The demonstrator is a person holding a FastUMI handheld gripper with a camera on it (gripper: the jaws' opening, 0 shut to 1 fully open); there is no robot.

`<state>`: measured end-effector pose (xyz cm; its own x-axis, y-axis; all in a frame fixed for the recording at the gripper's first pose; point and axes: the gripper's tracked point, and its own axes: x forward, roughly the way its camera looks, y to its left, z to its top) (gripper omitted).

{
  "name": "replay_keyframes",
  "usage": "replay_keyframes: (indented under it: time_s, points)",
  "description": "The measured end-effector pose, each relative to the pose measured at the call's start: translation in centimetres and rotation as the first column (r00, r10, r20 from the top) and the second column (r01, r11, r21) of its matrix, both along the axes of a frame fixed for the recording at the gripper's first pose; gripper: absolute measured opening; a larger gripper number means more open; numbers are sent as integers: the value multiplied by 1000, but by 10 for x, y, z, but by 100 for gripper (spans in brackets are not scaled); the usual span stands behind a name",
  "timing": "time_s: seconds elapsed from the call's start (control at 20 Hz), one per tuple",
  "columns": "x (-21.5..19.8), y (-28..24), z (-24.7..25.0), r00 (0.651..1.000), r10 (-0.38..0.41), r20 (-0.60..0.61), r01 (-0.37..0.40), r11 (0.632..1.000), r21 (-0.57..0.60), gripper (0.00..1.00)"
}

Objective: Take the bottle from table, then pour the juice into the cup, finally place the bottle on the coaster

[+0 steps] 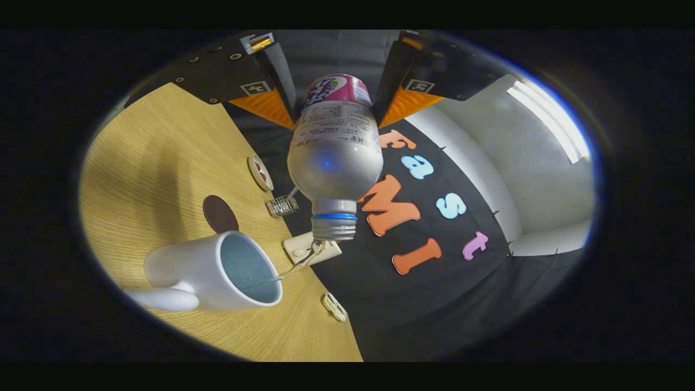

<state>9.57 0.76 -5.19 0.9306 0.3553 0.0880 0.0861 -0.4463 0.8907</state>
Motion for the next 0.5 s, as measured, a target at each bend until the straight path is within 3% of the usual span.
replay_keyframes:
  time_s: [0.5]
  points:
    - [1, 4, 4, 1000, 8, 1, -8, 1000, 18, 74]
